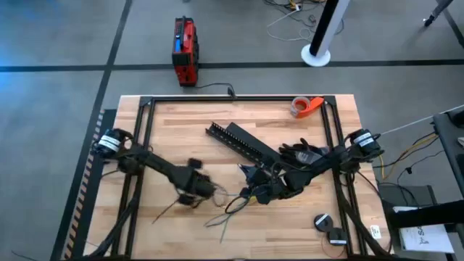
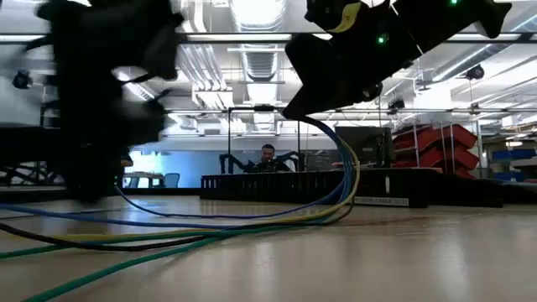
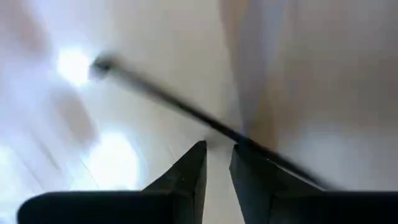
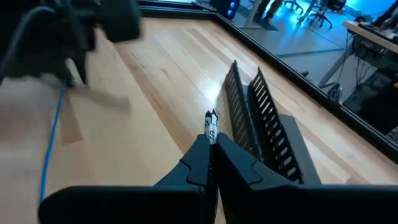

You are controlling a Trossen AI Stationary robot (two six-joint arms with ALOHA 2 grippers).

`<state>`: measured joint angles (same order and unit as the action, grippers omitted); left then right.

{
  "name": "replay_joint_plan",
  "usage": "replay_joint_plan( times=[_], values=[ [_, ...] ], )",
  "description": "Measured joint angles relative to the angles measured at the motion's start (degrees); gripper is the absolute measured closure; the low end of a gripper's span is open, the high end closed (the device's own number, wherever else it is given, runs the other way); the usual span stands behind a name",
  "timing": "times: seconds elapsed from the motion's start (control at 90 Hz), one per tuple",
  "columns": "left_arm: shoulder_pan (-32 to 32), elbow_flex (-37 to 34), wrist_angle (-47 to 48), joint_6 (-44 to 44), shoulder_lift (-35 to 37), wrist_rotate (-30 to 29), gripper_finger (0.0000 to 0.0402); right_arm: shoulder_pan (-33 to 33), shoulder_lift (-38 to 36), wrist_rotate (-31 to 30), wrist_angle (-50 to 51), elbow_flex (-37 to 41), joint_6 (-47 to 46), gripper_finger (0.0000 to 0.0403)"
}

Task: Ziptie cables
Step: Wrap the zip tie around the cable bundle

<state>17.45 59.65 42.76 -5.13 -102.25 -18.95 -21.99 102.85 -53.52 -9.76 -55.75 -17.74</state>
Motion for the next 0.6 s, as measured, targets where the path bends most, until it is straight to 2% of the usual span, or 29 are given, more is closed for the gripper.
replay_joint_plan(
  times=[0.089, 0.222, 0.356, 0.467, 0.533, 0.6],
  values=[
    [-2.48, 3.84, -6.55, 1.12, 0.04, -3.05, 0.0343, 0.00, -0.01, 0.09, 0.00, 0.00, 0.77, 0.0400],
    [-4.94, 7.62, -4.15, 1.23, 2.09, -2.86, 0.0343, -0.03, -0.26, 1.97, 0.29, 0.00, 1.65, 0.0400],
    [-5.49, 7.48, -2.58, -1.95, 6.99, -2.40, 0.0343, -0.11, -0.52, 8.78, 0.25, 0.00, 3.47, 0.0400],
    [-4.96, 3.36, -3.86, -7.21, 12.53, -2.11, 0.0343, -0.02, -0.52, 16.93, -0.50, -0.21, 6.55, 0.0400],
    [-4.09, -1.26, -12.68, -10.43, 16.60, -2.01, 0.0343, 0.00, -0.52, 19.52, -1.56, -0.71, 8.30, 0.0400],
    [-3.06, -8.22, -26.98, -11.49, 20.99, -1.94, 0.0342, -0.01, -0.52, 20.93, -2.93, -1.66, 10.91, 0.0400]
  ],
)
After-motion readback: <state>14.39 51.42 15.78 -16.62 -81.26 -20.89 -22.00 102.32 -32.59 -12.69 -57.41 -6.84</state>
